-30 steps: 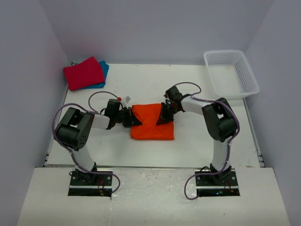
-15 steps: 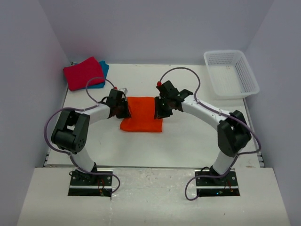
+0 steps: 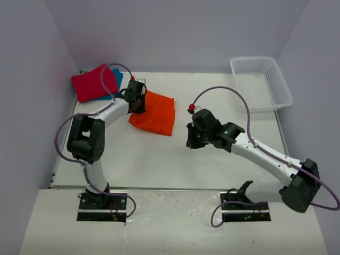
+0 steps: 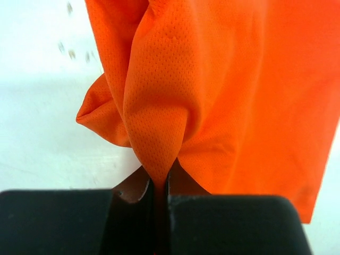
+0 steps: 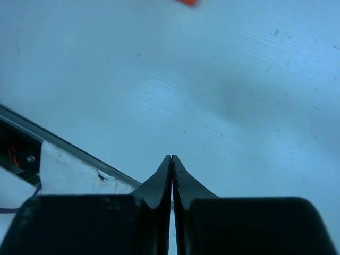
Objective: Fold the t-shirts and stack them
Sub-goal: Put the neatly folded tshirt into the corner of the board with the left arm
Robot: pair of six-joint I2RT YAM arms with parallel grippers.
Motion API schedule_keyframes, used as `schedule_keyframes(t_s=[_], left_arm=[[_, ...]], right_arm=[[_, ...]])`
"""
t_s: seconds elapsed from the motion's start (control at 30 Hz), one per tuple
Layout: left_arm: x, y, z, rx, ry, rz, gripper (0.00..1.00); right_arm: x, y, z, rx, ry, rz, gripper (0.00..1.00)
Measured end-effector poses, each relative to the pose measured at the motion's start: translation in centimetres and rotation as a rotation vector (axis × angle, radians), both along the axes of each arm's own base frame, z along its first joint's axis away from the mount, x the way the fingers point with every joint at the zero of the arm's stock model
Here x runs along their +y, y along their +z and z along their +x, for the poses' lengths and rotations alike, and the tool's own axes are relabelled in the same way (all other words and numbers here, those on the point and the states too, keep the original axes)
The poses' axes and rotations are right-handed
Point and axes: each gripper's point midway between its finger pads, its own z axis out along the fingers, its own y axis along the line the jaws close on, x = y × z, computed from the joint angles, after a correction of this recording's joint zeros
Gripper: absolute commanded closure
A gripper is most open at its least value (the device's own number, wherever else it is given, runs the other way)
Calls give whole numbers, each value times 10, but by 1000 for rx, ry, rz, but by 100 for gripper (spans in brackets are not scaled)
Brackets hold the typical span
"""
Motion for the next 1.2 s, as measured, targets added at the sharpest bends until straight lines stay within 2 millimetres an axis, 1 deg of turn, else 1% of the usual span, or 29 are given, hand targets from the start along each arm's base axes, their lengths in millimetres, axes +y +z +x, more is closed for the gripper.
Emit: schedule_keyframes(t_s=[0.1, 0.2, 0.33, 0.4, 0.57, 0.73, 0.83, 0.97, 1.03, 1.13, 1.2], left_arm=[[-1, 18, 24, -49, -5, 28, 100], [-1, 32, 44, -91, -11, 56, 100], [5, 43, 63, -115, -14, 86, 100], [13, 47, 72, -123, -7, 102, 100], [44, 62, 94, -150, 26, 150, 100], [72, 89, 121, -214, 50, 197, 100], [87, 107, 133, -257, 53, 227, 100], [100, 131, 152, -315, 51, 258, 100], [104, 139, 161, -337, 48, 274, 100], [110, 146, 172, -359, 44, 298, 100], [112, 148, 175, -361, 41, 305, 100]], right_arm=[[-10, -25, -9, 42, -7, -49, 100], [-16, -41, -16, 63, -2, -78, 100], [-24, -61, -26, 88, 4, -104, 100], [-27, -68, -29, 99, 4, -117, 100], [-29, -76, -27, 99, 3, -139, 100], [-27, -92, -24, 123, 10, -177, 100], [-26, -101, -25, 144, 15, -191, 100], [-25, -107, -26, 163, 20, -201, 100], [-25, -111, -26, 172, 23, -211, 100], [-26, -118, -27, 187, 25, -228, 100], [-27, -122, -28, 197, 27, -239, 100]])
